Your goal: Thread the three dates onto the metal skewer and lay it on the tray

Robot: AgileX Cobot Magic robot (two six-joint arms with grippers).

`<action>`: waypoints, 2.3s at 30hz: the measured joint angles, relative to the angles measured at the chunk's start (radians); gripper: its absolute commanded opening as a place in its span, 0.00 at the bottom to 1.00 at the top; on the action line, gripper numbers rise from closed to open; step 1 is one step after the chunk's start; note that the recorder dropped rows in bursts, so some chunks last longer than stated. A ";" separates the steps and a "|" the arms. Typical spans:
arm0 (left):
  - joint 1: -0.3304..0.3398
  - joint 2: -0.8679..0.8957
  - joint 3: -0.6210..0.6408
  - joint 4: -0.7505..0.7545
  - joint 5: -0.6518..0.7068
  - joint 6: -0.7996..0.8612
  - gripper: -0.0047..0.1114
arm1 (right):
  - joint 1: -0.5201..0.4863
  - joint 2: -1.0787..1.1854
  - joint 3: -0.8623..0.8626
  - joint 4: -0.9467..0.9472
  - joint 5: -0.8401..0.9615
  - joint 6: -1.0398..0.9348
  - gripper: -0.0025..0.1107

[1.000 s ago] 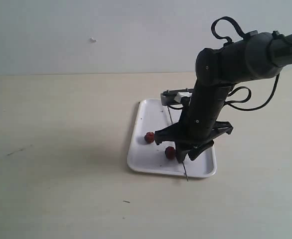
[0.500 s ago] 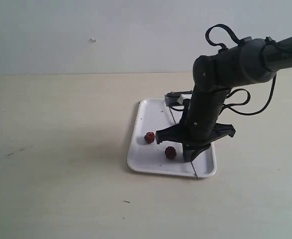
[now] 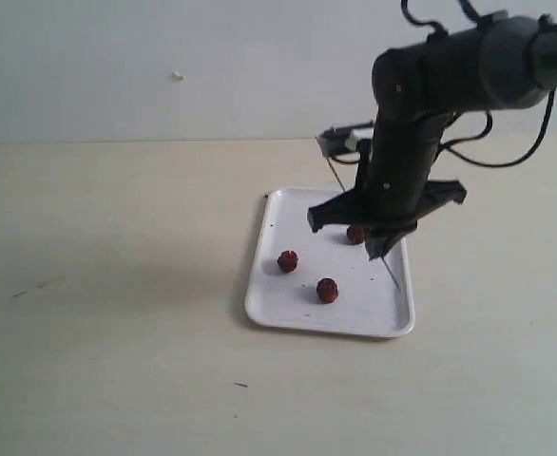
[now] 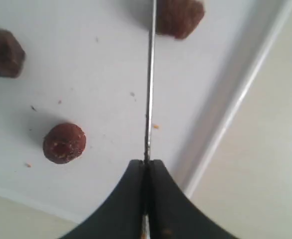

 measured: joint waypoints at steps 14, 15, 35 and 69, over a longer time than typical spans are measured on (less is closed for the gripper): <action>0.000 0.092 0.000 0.017 -0.334 0.000 0.04 | -0.097 -0.179 -0.025 -0.077 -0.182 -0.269 0.02; 0.000 0.119 0.000 0.021 -0.383 0.000 0.04 | -0.103 -0.168 -0.015 -0.070 -0.196 -0.294 0.02; -0.130 1.336 -0.973 1.139 -0.459 -0.805 0.09 | -0.306 -0.134 -0.006 0.032 -0.251 -0.427 0.02; -0.529 1.782 -1.444 -0.732 0.915 1.980 0.46 | -0.306 -0.134 -0.006 0.192 -0.152 -0.665 0.02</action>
